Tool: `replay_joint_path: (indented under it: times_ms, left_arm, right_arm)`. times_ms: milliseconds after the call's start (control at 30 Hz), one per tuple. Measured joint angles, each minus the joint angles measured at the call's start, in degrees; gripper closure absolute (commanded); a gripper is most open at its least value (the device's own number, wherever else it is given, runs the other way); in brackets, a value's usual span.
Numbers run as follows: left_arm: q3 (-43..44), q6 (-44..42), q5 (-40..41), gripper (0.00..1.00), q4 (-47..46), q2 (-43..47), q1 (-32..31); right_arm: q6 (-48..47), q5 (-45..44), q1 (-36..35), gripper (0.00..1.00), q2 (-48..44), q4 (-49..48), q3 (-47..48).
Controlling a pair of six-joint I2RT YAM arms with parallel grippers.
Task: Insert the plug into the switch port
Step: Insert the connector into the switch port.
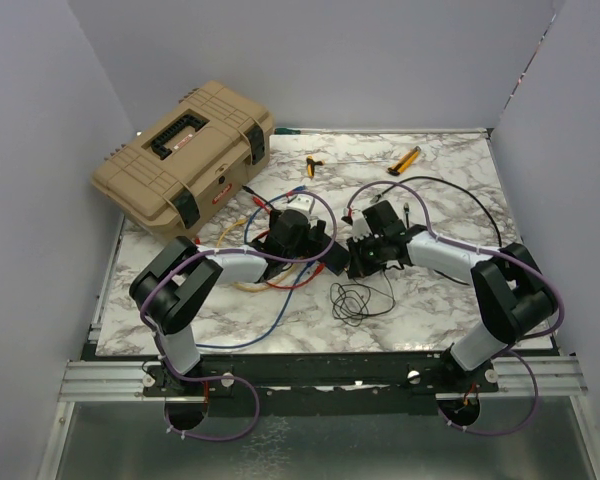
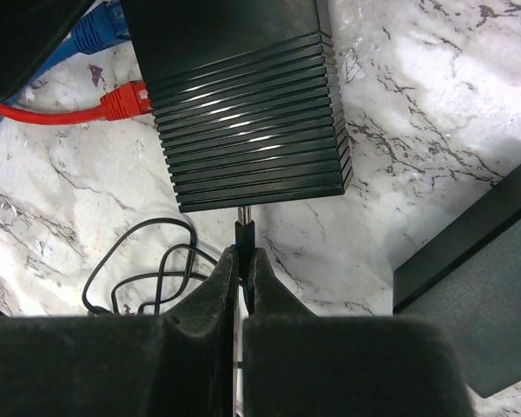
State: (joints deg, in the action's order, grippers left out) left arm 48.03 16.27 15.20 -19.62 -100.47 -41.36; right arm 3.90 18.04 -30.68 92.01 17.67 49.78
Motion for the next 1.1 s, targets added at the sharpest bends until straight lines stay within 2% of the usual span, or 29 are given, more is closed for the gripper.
replay_joint_path:
  times_ms: [1100]
  left_arm:
    - [1.46,0.44,-7.34,0.02,-0.2,-0.52,1.4]
  right_arm:
    - [-2.49,-1.81,-0.02,0.99,1.88,0.48,2.25]
